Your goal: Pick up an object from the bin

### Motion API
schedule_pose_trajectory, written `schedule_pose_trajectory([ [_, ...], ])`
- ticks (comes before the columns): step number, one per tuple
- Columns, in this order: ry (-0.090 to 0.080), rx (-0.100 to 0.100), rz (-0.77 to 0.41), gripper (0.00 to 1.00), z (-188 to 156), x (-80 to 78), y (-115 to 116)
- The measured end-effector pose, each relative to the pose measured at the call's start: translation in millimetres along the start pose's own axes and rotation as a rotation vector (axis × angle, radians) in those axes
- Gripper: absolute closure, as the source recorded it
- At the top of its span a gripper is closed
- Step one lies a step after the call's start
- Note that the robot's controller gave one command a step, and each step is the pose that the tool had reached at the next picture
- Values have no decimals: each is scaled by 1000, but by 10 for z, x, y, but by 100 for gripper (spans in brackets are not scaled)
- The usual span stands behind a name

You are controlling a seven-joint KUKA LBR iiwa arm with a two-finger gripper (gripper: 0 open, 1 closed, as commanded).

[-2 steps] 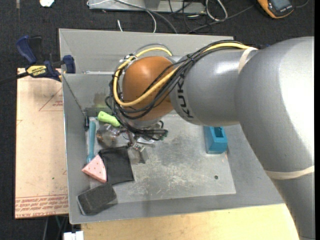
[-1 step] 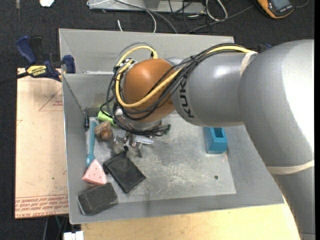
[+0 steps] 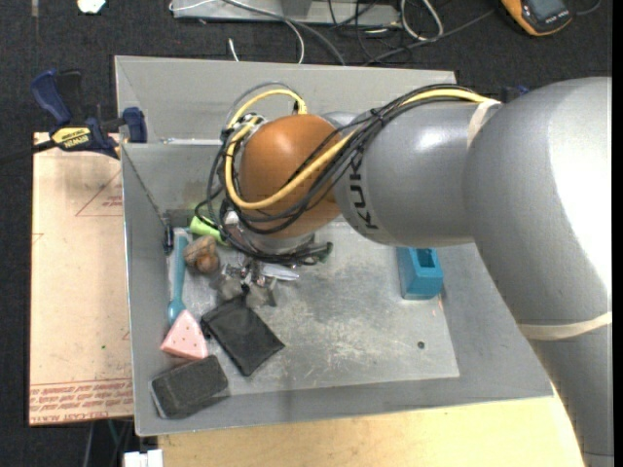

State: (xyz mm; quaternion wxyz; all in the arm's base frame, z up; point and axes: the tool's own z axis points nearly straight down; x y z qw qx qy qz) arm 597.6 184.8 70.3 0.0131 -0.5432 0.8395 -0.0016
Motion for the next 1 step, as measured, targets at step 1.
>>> schedule_pose_trajectory([
  [1, 1, -2, -87, 100, -516, -102, 75],
])
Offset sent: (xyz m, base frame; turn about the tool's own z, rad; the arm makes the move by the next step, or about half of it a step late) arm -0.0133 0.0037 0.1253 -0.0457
